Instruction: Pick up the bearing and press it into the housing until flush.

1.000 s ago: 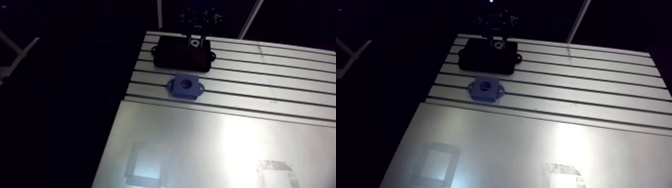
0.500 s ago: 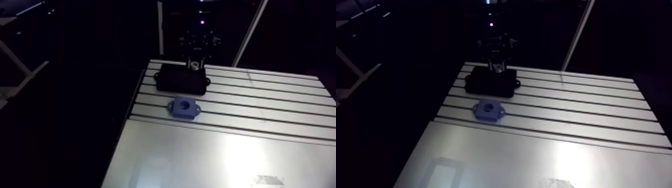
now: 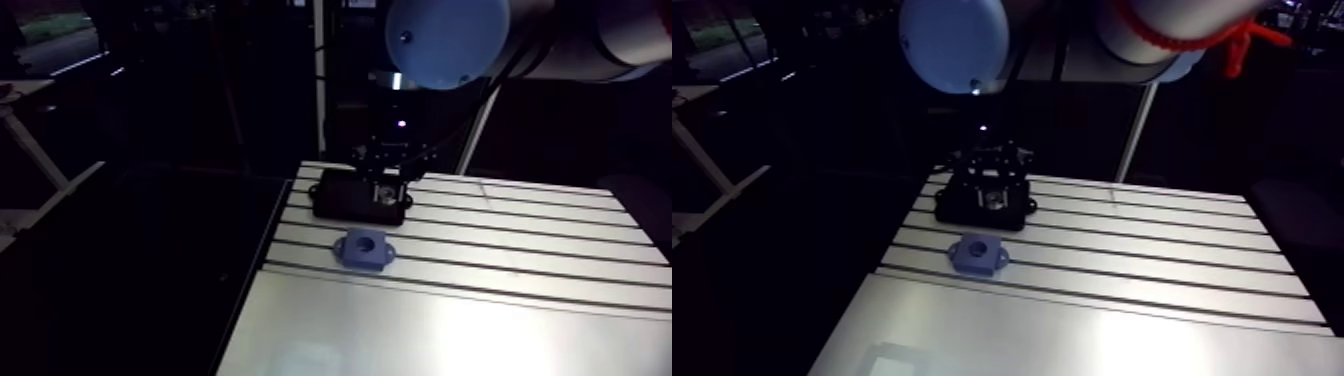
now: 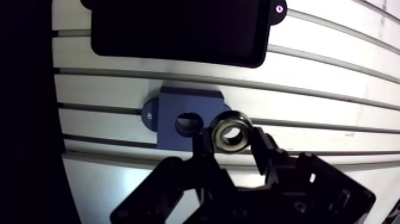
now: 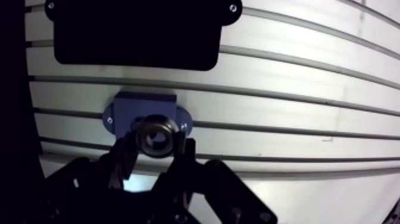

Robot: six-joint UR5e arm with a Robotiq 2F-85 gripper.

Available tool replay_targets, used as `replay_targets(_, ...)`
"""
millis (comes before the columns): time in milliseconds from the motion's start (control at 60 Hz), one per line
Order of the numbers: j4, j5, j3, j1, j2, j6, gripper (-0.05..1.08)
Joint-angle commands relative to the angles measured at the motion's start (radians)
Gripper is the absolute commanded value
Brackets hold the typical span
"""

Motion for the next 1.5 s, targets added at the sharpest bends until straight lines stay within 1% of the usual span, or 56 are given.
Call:
replay_targets(17, -0.058, 0.001, 0.046, 0.002, -0.011, -0.021, 0.73)
replay_targets(133, -0.085, 0.003, 0.06, 0.006, -0.005, -0.021, 0.73)
replay_targets(300, -0.095, 0.004, 0.071, 0.013, 0.003, -0.014, 0.73)
replay_targets(450, -0.094, 0.011, 0.078, 0.031, 0.012, 0.014, 0.73)
replay_targets(533, -0.091, 0.005, 0.083, 0.047, 0.016, 0.05, 0.73)
replay_targets(617, -0.091, 0.005, 0.085, 0.053, 0.025, 0.08, 0.73)
replay_targets(633, -0.089, 0.003, 0.085, 0.055, 0.028, 0.098, 0.73)
replay_targets(783, -0.087, 0.002, 0.085, 0.057, 0.038, 0.16, 0.73)
replay_targets(867, -0.087, -0.001, 0.086, 0.057, 0.038, 0.163, 0.73)
replay_targets(1100, -0.092, 0.005, 0.095, 0.057, 0.047, 0.164, 0.73)
replay_targets(1167, -0.094, 0.001, 0.098, 0.057, 0.052, 0.169, 0.73)
replay_targets(1500, -0.098, -0.001, 0.103, 0.057, 0.064, 0.169, 0.73)
